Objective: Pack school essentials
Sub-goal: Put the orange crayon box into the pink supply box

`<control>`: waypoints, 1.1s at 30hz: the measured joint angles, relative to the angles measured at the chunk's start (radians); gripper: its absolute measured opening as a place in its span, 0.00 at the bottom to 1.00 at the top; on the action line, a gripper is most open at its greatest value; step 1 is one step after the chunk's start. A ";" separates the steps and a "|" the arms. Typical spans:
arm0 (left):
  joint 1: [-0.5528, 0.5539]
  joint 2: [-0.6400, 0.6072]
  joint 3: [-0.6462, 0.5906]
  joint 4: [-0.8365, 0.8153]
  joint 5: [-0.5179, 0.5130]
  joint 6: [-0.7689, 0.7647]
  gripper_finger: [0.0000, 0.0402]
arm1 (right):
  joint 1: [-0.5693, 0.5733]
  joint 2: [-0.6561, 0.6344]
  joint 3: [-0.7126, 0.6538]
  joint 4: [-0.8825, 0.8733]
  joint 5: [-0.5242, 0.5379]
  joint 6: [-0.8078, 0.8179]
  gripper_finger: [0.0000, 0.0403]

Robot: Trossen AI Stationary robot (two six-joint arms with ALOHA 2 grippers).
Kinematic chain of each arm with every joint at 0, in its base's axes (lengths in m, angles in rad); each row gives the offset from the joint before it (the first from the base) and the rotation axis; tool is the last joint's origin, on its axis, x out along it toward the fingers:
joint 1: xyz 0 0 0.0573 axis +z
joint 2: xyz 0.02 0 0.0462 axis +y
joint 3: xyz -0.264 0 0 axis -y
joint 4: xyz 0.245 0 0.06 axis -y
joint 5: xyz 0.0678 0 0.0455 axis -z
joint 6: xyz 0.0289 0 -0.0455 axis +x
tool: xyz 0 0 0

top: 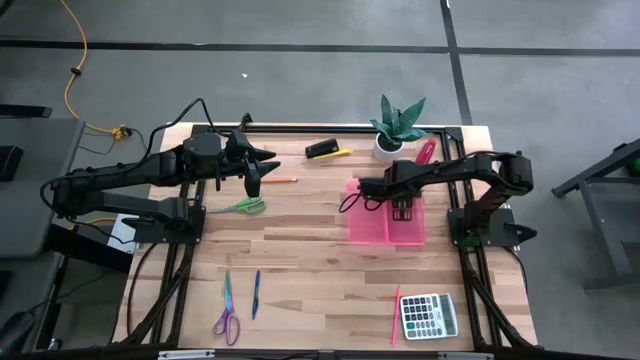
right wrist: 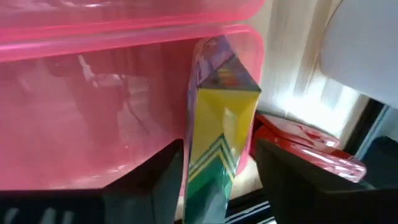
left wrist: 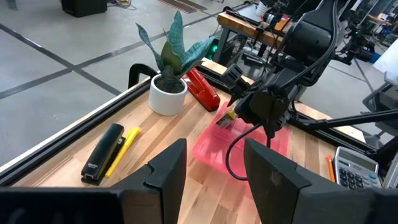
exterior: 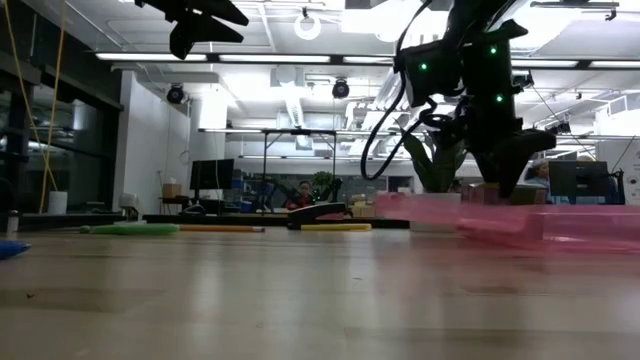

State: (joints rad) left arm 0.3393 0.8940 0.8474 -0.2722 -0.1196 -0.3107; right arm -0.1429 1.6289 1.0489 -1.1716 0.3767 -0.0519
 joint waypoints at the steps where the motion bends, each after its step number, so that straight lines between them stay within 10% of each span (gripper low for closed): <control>1: 0.000 0.000 0.000 0.000 0.000 0.000 0.37 | 0.000 -0.006 0.000 -0.002 -0.013 0.005 0.49; 23: 0.000 0.000 0.000 0.000 0.002 0.000 0.37 | 0.195 -0.365 -0.158 0.150 -0.238 0.442 0.50; 33: 0.000 0.000 0.000 0.000 0.001 -0.001 0.37 | 0.222 -0.449 -0.398 0.340 -0.354 0.509 0.03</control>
State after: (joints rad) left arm 0.3397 0.8938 0.8474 -0.2722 -0.1187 -0.3115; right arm 0.0792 1.1800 0.6505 -0.8313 0.0230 0.4572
